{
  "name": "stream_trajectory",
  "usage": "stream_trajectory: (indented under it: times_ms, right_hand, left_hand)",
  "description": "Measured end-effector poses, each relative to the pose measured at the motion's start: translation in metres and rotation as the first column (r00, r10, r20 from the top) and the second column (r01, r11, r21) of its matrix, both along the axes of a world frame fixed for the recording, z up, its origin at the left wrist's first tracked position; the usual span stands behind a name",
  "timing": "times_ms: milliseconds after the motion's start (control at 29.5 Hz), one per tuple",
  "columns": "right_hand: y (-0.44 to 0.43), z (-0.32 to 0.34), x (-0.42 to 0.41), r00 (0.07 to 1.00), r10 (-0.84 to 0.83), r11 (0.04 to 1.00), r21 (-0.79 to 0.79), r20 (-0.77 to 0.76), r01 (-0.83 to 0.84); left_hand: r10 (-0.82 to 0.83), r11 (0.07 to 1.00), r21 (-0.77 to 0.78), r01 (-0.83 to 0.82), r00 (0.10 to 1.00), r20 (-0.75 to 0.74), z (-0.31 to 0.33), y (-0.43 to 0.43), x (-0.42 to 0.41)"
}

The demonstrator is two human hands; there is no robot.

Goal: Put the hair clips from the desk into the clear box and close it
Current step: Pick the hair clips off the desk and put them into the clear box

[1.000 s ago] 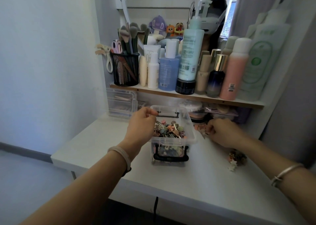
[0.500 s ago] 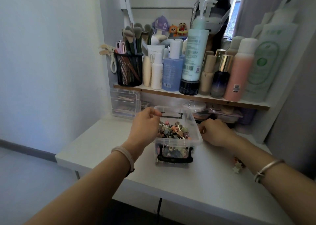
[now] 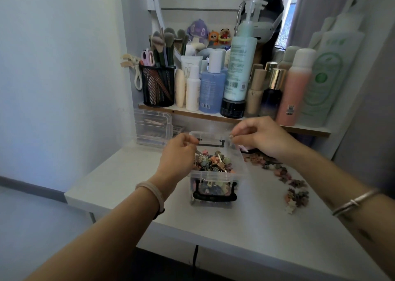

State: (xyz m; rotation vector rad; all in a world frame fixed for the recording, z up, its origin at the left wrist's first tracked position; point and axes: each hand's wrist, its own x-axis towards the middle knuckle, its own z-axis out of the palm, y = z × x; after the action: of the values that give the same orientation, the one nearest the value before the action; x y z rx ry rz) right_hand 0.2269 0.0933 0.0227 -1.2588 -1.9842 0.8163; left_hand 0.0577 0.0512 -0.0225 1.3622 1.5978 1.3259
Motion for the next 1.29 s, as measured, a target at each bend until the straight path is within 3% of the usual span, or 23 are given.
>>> stream_trajectory:
  times_ms: [135,271,305,406,474,542,576,610,677,745,813,914,982,1084,1287]
  right_hand:
    - [-0.007,0.001,-0.010,0.992,0.108,0.993,0.035,0.068,-0.111]
    - [0.007,-0.009,0.004,0.979,-0.128,0.987,0.114,0.160,0.110]
    - [0.009,-0.015,0.008,0.957,-0.132,0.990,0.078,0.257,0.116]
    - [0.010,-0.042,0.015,0.811,0.057,0.998,-0.051,0.582,-0.033]
    - [0.009,-0.054,0.017,0.738,0.099,0.995,-0.044,0.667,-0.094]
    - [0.012,-0.054,0.018,0.676,0.028,0.997,0.031,0.736,-0.075]
    - [0.015,-0.051,0.019,0.688,-0.040,0.996,0.086,0.725,-0.032]
    - [0.016,-0.045,0.019,0.769,-0.115,0.990,0.138,0.629,0.035]
    - [0.014,-0.027,0.016,0.945,-0.197,0.974,0.165,0.263,0.157]
    - [0.009,-0.010,0.012,0.997,-0.071,0.992,0.108,-0.003,0.071]
    - [0.005,-0.001,0.008,0.998,0.063,0.996,0.069,0.007,-0.063]
    - [0.010,-0.004,0.013,0.999,-0.014,0.998,0.056,0.046,0.012]
    - [0.016,-0.016,0.021,0.962,-0.127,0.990,0.088,0.243,0.109]
    - [0.027,-0.045,0.031,0.793,-0.142,0.985,0.163,0.592,0.055]
    - [0.046,-0.081,0.034,0.629,-0.120,0.977,0.205,0.768,-0.064]
  left_hand:
    - [0.000,1.000,0.001,0.000,1.000,0.019,0.002,-0.002,0.001]
    - [-0.002,1.000,0.001,0.002,1.000,0.003,0.001,-0.001,0.000]
    - [-0.001,1.000,0.005,0.001,1.000,0.001,0.001,-0.001,0.000]
    - [0.000,1.000,0.005,0.000,1.000,0.001,0.001,-0.001,0.000]
    - [-0.006,1.000,0.003,0.006,1.000,0.003,0.001,-0.001,0.001]
    - [-0.001,1.000,0.006,0.001,1.000,-0.003,0.001,-0.001,0.001]
    - [0.002,1.000,0.007,-0.002,1.000,-0.006,0.001,0.000,0.001]
    - [0.002,1.000,0.008,-0.002,1.000,-0.008,0.001,0.000,0.000]
    - [0.002,1.000,0.012,-0.002,1.000,-0.010,0.000,0.001,-0.001]
    - [0.005,1.000,0.014,-0.005,1.000,-0.016,0.000,0.002,-0.002]
    - [0.001,1.000,0.009,-0.001,1.000,-0.017,-0.001,0.001,-0.001]
    - [0.007,1.000,0.013,-0.007,1.000,-0.026,-0.001,0.002,0.000]
    - [0.013,1.000,0.014,-0.012,0.999,-0.030,-0.001,0.002,0.000]
    - [0.007,1.000,0.012,-0.007,1.000,-0.016,-0.001,0.003,0.000]
    - [-0.002,1.000,0.020,0.002,1.000,-0.029,0.000,0.002,0.000]
